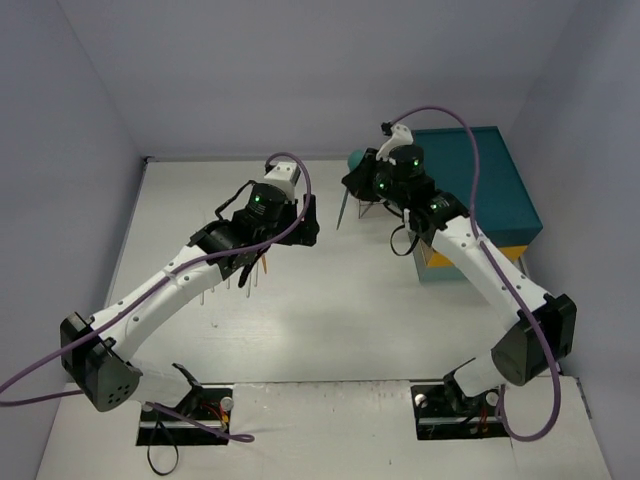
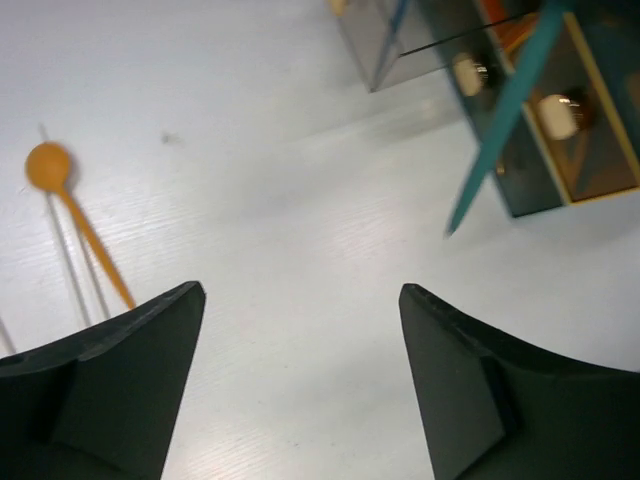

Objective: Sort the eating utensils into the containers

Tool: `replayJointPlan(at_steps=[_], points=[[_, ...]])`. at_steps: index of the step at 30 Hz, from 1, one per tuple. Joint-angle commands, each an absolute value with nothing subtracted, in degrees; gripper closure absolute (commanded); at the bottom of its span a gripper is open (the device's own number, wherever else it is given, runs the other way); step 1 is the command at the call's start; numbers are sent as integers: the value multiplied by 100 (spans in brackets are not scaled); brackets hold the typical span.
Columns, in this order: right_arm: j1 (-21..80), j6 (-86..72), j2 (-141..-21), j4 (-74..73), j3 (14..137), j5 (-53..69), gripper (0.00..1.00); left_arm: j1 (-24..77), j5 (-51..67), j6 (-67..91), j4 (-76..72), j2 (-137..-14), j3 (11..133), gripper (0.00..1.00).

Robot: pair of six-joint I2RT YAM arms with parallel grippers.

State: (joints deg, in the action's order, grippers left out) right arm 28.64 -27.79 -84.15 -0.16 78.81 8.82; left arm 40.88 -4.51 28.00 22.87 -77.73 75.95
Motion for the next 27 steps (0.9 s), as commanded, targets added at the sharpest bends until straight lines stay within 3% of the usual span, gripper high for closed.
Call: replayJointPlan(at_steps=[1,9,20,27], points=[[2329,-2553,-8731,379,8118,142,100,4014,-1415,3154,2676,-7270,7077,21],[2022,-2416,-9754,396,8963,-1212,100,3719,-1723,3576,3085,-6698,6154,11],[1906,-2458,-10904,421,9755,-1793,99,3150,-1161,3698,3154,-6735,5819,11],[1933,-2585,-10837,404,9568,-1581,60,3085,-1092,3908,3147,-7084,5919,11]])
